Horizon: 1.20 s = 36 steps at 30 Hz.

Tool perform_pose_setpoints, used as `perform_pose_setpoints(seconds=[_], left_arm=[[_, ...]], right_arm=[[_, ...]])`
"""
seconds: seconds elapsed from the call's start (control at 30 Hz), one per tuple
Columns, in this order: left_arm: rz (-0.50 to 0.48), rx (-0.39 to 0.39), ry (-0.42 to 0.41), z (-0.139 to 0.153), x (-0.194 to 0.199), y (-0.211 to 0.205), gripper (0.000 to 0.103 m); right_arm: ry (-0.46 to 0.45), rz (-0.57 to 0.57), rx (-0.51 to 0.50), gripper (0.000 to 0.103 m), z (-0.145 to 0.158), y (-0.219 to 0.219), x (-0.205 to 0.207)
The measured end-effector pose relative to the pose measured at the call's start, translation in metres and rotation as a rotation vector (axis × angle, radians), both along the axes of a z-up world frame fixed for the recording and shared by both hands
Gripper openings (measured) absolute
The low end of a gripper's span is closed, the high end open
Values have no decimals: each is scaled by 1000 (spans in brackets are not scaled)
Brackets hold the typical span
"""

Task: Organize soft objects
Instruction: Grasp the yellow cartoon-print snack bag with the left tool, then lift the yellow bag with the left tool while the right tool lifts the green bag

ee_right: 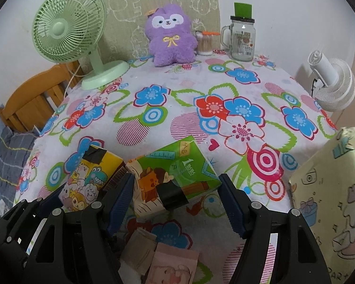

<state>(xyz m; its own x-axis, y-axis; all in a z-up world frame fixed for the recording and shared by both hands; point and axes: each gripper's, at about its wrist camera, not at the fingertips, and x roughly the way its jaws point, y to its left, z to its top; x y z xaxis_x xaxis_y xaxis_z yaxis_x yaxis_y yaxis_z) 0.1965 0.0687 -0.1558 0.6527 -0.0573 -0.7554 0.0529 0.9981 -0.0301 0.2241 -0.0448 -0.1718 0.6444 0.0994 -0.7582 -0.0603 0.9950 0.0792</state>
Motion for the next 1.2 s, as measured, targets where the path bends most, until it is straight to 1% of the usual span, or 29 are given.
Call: perform_pose_setpoints(seconds=[0.63,1.2], left_arm=[[36,-9,-87,34,-45,-1,53],[64,-4,-183,77,-91,-14,53]], right_arm=[[-89,35,-7,74,39,2,-46],[-185,77,0,74,88,-10,-90]])
